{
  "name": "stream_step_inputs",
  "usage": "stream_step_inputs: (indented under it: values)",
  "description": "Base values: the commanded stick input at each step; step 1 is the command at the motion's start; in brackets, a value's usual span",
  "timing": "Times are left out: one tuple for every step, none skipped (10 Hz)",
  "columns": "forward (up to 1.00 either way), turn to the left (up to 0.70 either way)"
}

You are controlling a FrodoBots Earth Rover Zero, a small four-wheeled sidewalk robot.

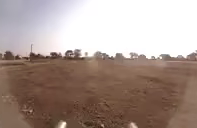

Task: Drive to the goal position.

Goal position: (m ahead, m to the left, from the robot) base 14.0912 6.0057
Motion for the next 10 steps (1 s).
stream_step_inputs:
  values:
    - [0.70,0.00]
    - [0.70,0.00]
    - [0.70,0.00]
    - [0.70,0.00]
    - [0.70,0.00]
    - [0.70,0.00]
    - [0.70,0.00]
    - [0.70,0.00]
    - [0.70,0.00]
    - [0.70,0.00]
